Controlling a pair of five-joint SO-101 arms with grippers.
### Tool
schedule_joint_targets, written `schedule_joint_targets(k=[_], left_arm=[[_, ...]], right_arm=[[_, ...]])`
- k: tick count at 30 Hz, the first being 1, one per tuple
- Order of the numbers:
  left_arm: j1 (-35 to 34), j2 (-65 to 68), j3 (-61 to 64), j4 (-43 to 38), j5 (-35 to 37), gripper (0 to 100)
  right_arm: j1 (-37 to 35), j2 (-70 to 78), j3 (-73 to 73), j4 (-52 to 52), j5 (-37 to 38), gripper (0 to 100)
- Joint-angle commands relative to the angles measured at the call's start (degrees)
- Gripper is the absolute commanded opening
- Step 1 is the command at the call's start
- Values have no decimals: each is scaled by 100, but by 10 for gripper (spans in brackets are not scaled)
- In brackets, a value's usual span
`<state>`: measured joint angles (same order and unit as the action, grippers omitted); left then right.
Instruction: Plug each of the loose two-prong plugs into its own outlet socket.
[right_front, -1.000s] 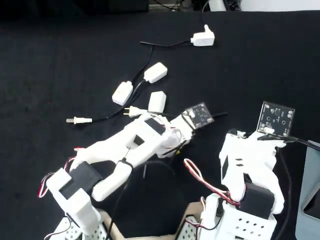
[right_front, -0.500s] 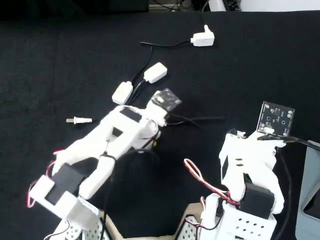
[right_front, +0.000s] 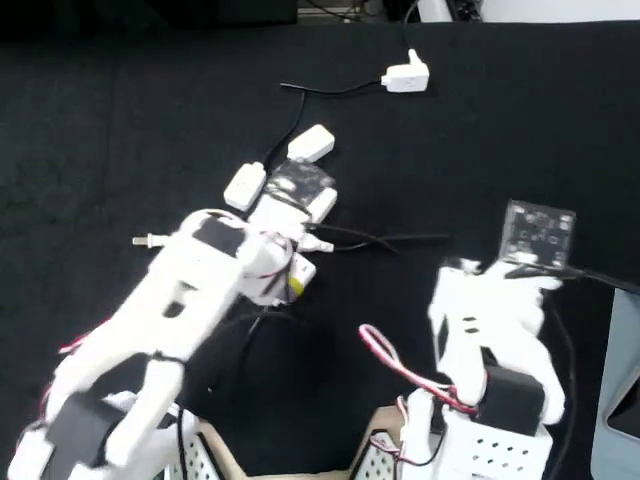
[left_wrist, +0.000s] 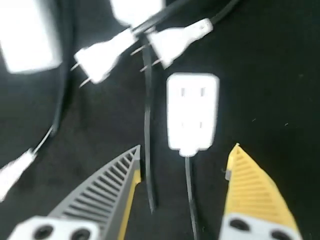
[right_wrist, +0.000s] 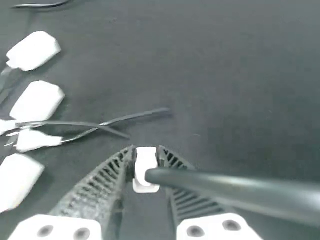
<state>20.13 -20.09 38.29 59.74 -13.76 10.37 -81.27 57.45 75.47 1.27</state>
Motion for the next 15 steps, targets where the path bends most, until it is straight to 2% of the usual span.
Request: schedule_joint_targets(k=[1,8,15], left_arm=[[-813,-1064,215,202,404,274],[-2105,-2505,1226,158,686,274],[-2703,-3895,2360,123,686,275]], right_arm=[[-967,40,-31,-149,308,13],[-2171,611,-57,-607,378,12],[-2910,2457,-75,-1820,387,12]])
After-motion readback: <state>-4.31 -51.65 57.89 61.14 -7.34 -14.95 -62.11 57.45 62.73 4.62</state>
